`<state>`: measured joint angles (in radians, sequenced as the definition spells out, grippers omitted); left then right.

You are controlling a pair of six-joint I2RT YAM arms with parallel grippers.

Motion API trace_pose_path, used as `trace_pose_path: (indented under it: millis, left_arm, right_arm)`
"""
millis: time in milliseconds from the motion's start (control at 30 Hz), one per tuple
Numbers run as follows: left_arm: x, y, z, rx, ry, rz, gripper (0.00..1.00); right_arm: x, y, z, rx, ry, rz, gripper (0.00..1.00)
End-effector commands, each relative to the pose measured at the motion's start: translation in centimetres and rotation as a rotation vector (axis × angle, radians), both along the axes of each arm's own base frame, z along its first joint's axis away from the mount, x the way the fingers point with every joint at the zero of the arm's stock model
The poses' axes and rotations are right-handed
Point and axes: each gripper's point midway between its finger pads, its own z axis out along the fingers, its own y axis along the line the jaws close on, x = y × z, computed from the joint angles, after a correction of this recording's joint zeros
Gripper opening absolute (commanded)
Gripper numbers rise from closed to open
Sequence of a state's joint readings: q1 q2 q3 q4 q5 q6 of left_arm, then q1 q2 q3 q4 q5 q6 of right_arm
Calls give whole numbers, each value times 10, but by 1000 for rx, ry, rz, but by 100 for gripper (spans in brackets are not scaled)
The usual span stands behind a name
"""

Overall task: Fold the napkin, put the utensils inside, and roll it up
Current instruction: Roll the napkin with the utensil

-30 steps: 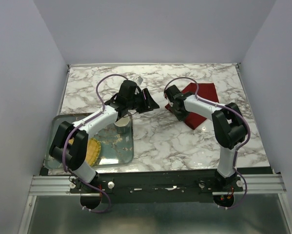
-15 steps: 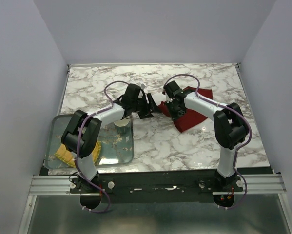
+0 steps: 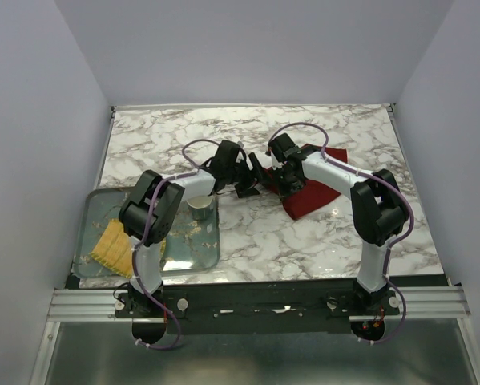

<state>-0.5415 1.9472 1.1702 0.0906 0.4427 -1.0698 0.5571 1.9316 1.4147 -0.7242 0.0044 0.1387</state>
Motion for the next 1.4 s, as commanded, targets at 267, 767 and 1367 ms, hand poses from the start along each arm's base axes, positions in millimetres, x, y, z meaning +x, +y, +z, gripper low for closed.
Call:
trace_pose_path:
  millis: [267, 767, 1367]
  left_arm:
    - [20, -11, -21, -37, 67, 127, 75]
    - [28, -7, -55, 32, 44, 201, 54]
    - [24, -8, -59, 31, 16, 164, 8]
  right_arm:
    - [2, 12, 8, 58, -27, -14, 1]
    - [2, 13, 11, 73, -54, 2, 1]
    - [-15, 14, 16, -22, -120, -3, 27]
